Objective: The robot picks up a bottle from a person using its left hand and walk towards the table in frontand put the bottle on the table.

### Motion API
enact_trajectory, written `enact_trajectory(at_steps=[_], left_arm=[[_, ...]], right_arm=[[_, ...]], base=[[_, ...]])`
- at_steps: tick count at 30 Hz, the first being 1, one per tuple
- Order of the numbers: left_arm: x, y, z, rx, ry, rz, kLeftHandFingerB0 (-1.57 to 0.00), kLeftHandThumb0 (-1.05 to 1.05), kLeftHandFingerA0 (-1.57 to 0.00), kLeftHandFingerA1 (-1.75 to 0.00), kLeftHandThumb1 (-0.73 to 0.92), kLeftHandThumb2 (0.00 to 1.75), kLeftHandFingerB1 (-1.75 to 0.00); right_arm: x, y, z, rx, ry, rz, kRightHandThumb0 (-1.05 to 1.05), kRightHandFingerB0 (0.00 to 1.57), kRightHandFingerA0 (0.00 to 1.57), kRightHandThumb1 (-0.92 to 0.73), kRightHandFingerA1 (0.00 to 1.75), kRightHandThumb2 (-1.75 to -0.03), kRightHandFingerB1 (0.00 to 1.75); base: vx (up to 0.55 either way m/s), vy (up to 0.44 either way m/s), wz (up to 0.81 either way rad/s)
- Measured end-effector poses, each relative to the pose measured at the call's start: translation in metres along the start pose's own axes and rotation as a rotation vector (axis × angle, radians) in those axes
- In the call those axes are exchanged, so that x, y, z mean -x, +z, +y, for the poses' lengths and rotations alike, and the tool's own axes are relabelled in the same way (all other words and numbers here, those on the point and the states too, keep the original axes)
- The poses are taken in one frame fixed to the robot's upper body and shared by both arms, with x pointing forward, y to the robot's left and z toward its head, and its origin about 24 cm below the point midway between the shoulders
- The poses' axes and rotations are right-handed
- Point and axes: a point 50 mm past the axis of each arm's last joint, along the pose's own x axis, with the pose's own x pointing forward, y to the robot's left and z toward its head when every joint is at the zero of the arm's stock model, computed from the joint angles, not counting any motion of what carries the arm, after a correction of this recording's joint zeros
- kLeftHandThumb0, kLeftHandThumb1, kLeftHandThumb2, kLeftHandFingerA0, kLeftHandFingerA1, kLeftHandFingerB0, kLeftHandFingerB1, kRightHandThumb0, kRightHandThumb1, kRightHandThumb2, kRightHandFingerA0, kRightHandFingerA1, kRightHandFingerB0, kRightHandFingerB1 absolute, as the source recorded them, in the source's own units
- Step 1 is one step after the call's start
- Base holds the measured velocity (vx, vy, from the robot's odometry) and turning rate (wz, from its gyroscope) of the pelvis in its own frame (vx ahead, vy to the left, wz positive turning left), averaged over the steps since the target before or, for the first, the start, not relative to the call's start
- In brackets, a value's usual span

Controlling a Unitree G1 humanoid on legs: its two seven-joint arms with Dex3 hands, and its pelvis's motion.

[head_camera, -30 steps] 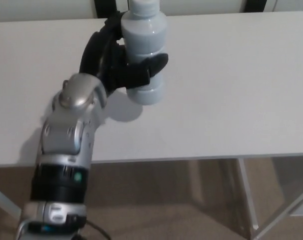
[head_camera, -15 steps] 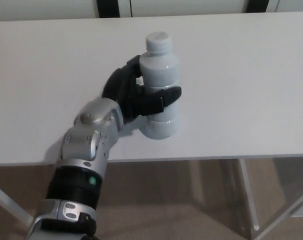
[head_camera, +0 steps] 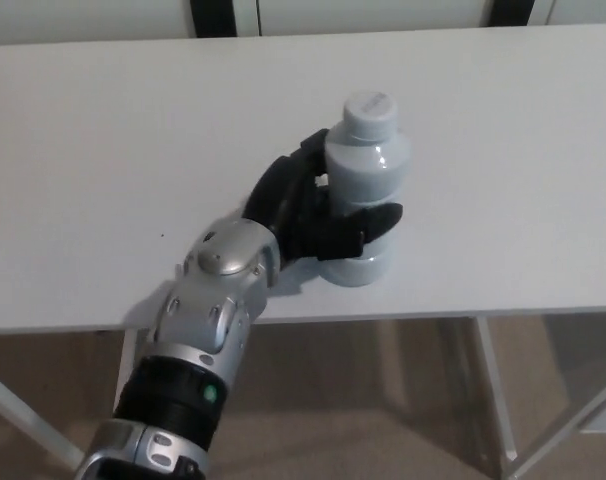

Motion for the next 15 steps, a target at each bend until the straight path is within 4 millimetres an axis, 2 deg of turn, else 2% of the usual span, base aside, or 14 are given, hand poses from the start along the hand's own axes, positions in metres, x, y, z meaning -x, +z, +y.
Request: enact_trajectory(at_steps=[1,3,4,5,6,9,10,11,12,13,14,15], left_arm=[[0.000,0.001,0.001,-0.019,-0.004,-0.005,0.00,-0.74,0.00,0.00,0.45,0.79,-0.19],[0.001,0.003,0.004,-0.054,-0.015,-0.021,0.00,-0.74,0.00,0.00,0.44,0.77,-0.17],[0.002,0.003,0.005,-0.068,-0.020,-0.026,0.00,-0.78,0.00,0.00,0.47,0.55,-0.16],[0.003,0.004,0.007,-0.098,-0.030,-0.036,0.00,-0.86,0.00,0.00,0.46,0.59,-0.17],[0.003,0.005,0.007,-0.124,-0.037,-0.040,0.00,-0.88,0.00,0.00,0.45,0.61,-0.13],[0.003,0.013,0.011,-0.230,-0.051,-0.062,0.00,-0.87,0.00,0.00,0.44,0.62,-0.06],[0.004,0.015,0.011,-0.259,-0.058,-0.069,0.00,-0.90,0.00,0.00,0.49,0.58,0.00],[0.005,0.016,0.012,-0.284,-0.064,-0.071,0.00,-0.91,0.00,0.00,0.50,0.59,0.00],[0.006,0.016,0.014,-0.315,-0.070,-0.069,0.00,-0.89,0.00,0.00,0.50,0.58,0.00],[0.007,0.017,0.015,-0.336,-0.073,-0.068,0.00,-0.87,0.00,0.00,0.46,0.58,0.00],[0.008,0.017,0.017,-0.358,-0.074,-0.066,0.00,-0.87,0.00,0.00,0.46,0.58,0.00],[0.009,0.017,0.019,-0.368,-0.074,-0.063,0.00,-0.85,0.00,0.00,0.47,0.56,0.00]], right_arm=[[0.000,0.000,0.000,-0.001,-0.001,-0.001,-0.38,0.55,0.70,-0.48,0.60,-0.82,0.54],[-0.001,0.001,-0.001,-0.002,-0.002,-0.003,-0.38,0.55,0.70,-0.48,0.61,-0.82,0.54],[-0.001,0.002,-0.001,-0.002,-0.003,-0.005,-0.38,0.54,0.71,-0.47,0.61,-0.82,0.54],[-0.001,0.003,-0.001,-0.002,-0.004,-0.007,-0.37,0.55,0.71,-0.47,0.61,-0.82,0.54],[-0.002,0.004,-0.001,-0.002,-0.004,-0.009,-0.38,0.66,0.77,-0.55,0.44,-0.57,0.41],[-0.004,0.008,-0.003,0.000,-0.009,-0.019,-0.38,0.66,0.77,-0.56,0.44,-0.57,0.41],[-0.004,0.008,-0.003,0.002,-0.008,-0.019,-0.37,0.69,0.78,-0.54,0.44,-0.56,0.42],[-0.003,0.007,-0.003,0.003,-0.006,-0.017,-0.36,0.58,0.71,-0.47,0.60,-0.81,0.55],[-0.002,0.005,-0.002,0.001,-0.005,-0.012,-0.37,0.57,0.69,-0.47,0.60,-0.81,0.54],[-0.002,0.003,-0.001,0.001,-0.004,-0.008,-0.36,0.66,0.71,-0.55,0.42,-0.57,0.42],[0.000,0.001,-0.001,0.001,-0.001,-0.001,-0.36,0.66,0.71,-0.55,0.42,-0.57,0.42],[0.000,-0.001,0.000,0.002,0.001,0.004,-0.38,0.56,0.68,-0.48,0.60,-0.82,0.54]], base=[[0.00,0.000,0.00],[0.00,0.000,0.00],[0.00,0.000,0.00],[0.00,0.000,0.00],[0.00,0.000,0.00],[0.00,0.000,0.00],[0.00,0.000,0.00],[0.00,0.000,0.00],[0.00,0.000,0.00],[0.00,0.000,0.00],[0.00,0.000,0.00],[0.00,0.000,0.00]])
